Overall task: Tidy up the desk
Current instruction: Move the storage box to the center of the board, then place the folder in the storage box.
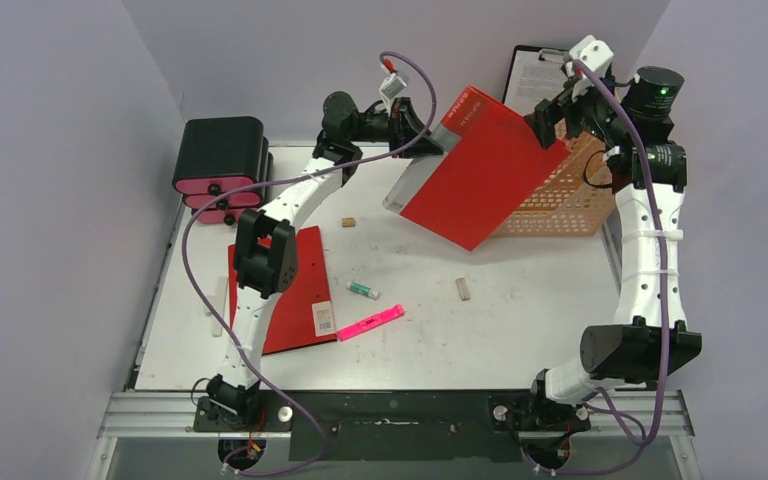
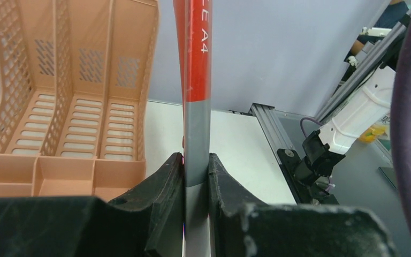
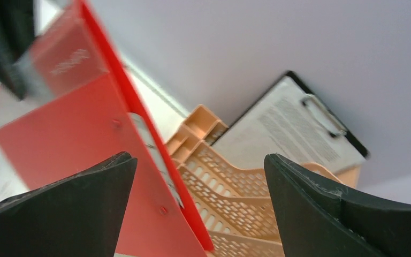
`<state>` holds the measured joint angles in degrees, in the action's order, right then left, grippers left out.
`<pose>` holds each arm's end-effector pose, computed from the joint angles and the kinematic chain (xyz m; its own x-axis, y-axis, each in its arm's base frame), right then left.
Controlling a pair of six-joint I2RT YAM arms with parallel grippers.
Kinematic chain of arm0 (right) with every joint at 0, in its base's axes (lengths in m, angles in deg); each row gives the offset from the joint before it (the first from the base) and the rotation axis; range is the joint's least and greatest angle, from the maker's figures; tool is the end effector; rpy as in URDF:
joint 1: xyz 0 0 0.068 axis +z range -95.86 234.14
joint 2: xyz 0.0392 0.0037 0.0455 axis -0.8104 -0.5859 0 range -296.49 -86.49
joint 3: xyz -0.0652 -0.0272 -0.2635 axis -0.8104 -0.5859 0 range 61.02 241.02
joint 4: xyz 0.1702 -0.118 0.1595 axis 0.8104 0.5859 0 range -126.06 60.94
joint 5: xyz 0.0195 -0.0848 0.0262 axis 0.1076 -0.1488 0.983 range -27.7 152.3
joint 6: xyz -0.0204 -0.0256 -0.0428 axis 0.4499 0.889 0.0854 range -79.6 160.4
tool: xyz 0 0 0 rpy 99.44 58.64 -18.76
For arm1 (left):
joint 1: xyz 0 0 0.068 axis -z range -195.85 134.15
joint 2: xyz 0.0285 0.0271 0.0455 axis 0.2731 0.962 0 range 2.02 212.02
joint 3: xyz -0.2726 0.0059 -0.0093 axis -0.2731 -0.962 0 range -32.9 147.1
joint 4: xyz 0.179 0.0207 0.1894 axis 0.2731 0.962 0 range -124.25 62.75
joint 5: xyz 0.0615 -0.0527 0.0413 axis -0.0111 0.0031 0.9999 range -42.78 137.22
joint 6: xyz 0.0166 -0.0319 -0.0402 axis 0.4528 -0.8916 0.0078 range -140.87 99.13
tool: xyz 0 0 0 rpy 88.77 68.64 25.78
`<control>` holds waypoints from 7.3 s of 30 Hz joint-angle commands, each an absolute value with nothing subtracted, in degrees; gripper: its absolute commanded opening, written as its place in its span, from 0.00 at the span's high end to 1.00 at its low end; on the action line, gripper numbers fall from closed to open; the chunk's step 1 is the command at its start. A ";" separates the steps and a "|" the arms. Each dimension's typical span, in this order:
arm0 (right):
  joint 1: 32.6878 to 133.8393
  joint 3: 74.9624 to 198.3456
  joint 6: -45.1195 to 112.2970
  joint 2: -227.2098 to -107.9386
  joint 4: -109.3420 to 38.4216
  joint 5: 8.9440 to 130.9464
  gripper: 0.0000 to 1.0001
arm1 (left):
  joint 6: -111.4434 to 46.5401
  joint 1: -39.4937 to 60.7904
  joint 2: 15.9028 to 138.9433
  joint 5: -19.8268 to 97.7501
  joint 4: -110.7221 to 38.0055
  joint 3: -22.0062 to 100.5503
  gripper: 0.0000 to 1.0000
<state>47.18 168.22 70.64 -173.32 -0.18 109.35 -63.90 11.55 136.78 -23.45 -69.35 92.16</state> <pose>0.3097 -0.0115 0.4923 0.0817 -0.3557 -0.9310 -0.6672 0.6744 -0.3162 0.4595 -0.2761 0.3556 -0.3421 -0.0770 -0.9365 0.9244 -0.2066 -0.3207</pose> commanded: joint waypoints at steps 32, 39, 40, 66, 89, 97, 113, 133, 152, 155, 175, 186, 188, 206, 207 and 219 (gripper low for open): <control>27.68 187.13 51.95 -205.54 -4.72 90.98 0.34 | -78.80 -0.62 126.79 -17.96 -92.94 80.58 1.00; 27.78 186.93 52.74 -205.89 -1.73 100.81 0.71 | -79.62 -0.95 127.27 -17.62 -93.14 81.81 1.00; 27.84 186.85 52.69 -205.73 -1.43 101.33 0.78 | -79.73 -0.93 127.26 -17.47 -93.18 81.88 1.00; 38.73 153.57 43.63 -182.90 -7.64 102.91 0.95 | -82.75 0.31 130.68 -12.11 -103.07 86.62 1.00; 40.42 148.13 38.73 -178.44 -11.62 103.16 0.95 | -58.47 8.33 136.90 -15.14 -82.23 94.30 1.00; 40.77 148.05 38.91 -178.43 -11.53 103.86 0.95 | -56.48 9.69 139.34 -14.80 -80.42 95.71 1.00; 37.90 159.28 53.49 -174.46 -8.74 98.47 0.24 | -57.65 10.86 142.69 -14.03 -80.53 96.40 1.00; 55.98 177.39 88.95 -187.34 9.20 103.18 0.06 | -62.53 10.63 139.26 -17.98 -83.29 89.70 0.57; 55.93 183.95 91.63 -190.89 15.13 106.01 0.53 | -62.82 4.52 126.78 -27.21 -87.00 69.59 0.46; 56.06 183.89 90.81 -190.35 14.03 106.32 0.64 | -61.64 4.22 125.46 -28.23 -87.17 66.04 0.47; 57.04 183.41 86.67 -187.32 10.25 107.09 0.95 | -54.75 4.41 123.87 -28.45 -83.87 57.83 0.68; 57.04 182.18 84.16 -184.35 5.52 104.30 0.95 | -46.92 5.97 124.24 -27.06 -74.88 58.02 0.83; 57.04 182.22 85.45 -183.85 6.68 104.82 0.95 | -43.62 6.12 124.48 -26.02 -69.80 59.00 0.84; 55.65 180.28 102.54 -179.47 20.30 106.69 0.95 | -48.38 1.80 126.64 -25.28 -75.47 66.45 0.54; 55.47 180.63 102.54 -179.55 20.28 106.57 0.95 | -46.41 2.26 127.03 -25.15 -73.63 66.51 0.54; 55.15 184.35 103.86 -179.67 21.67 105.67 0.95 | -28.06 8.53 133.60 -21.65 -51.47 72.65 0.66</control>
<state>55.61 181.16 102.55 -182.24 23.60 105.79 -36.38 7.46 131.57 -23.15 -60.36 67.63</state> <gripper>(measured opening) 0.204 0.380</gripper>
